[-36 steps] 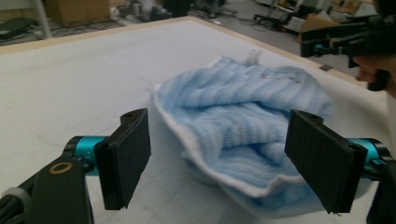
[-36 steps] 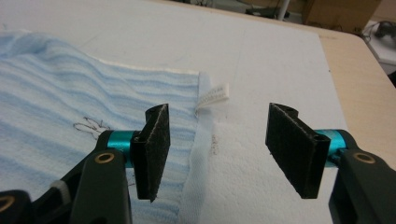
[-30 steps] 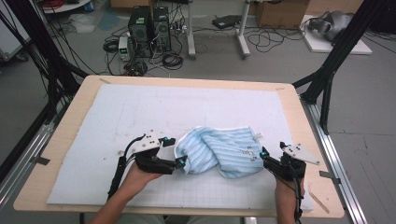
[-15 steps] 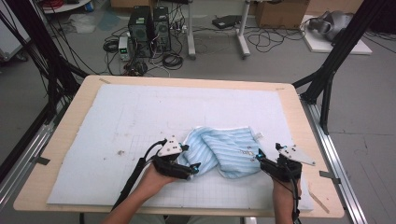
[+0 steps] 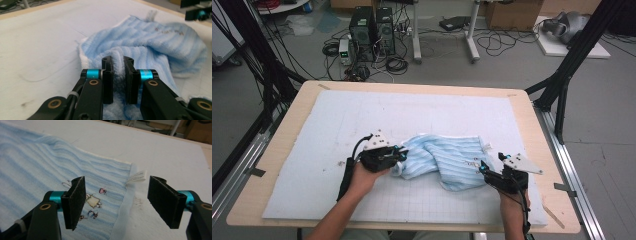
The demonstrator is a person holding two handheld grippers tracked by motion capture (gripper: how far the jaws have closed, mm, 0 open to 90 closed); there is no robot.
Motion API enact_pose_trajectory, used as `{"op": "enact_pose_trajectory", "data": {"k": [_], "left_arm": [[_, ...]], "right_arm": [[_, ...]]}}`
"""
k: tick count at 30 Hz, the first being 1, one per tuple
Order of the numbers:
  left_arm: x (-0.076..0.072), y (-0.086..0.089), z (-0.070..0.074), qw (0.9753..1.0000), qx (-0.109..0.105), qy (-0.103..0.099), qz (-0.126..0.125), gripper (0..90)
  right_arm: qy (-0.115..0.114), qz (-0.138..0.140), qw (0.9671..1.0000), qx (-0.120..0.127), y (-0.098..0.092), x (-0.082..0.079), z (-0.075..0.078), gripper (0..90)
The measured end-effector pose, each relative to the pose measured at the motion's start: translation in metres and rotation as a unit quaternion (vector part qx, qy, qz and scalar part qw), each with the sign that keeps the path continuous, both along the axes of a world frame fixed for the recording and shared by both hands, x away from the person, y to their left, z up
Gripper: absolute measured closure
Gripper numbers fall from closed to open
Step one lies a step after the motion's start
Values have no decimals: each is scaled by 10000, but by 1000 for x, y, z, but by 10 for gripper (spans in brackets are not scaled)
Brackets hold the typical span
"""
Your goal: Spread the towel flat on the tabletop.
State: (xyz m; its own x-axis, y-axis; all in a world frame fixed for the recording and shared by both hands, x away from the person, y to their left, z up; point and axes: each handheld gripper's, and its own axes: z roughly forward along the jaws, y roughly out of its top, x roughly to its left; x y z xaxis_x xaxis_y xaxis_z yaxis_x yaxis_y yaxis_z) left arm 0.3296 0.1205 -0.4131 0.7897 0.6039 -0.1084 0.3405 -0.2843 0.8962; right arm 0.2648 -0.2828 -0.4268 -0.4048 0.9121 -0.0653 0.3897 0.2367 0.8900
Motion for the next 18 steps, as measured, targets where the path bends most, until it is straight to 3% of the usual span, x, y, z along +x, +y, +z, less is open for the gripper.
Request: {"op": "enact_pose_trajectory", "data": {"k": [8,11,13,14,15,16,18], "left_arm": [[11,32,13,9987,-274,-120,403,801],[13,43,14,9982,-273,-102,529,802],[16,49,14,9977,-268,-97,614,802],[17,52,15,9974,-287,-91,655,802],[19,54,15,9972,-294,-86,682,802],[20,55,15,9969,-282,-87,726,802],[22,59,15,9965,-280,-97,784,802]], "right_arm": [[30,443,9990,-64,26,10,0,291],[1,586,9983,-21,33,12,2,288],[93,863,9962,13,42,16,0,291],[93,863,9962,13,42,16,0,291],[253,1136,9932,-65,52,21,-4,299],[253,1136,9932,-65,52,21,-4,299],[442,1357,9893,-308,65,25,-10,331]]}}
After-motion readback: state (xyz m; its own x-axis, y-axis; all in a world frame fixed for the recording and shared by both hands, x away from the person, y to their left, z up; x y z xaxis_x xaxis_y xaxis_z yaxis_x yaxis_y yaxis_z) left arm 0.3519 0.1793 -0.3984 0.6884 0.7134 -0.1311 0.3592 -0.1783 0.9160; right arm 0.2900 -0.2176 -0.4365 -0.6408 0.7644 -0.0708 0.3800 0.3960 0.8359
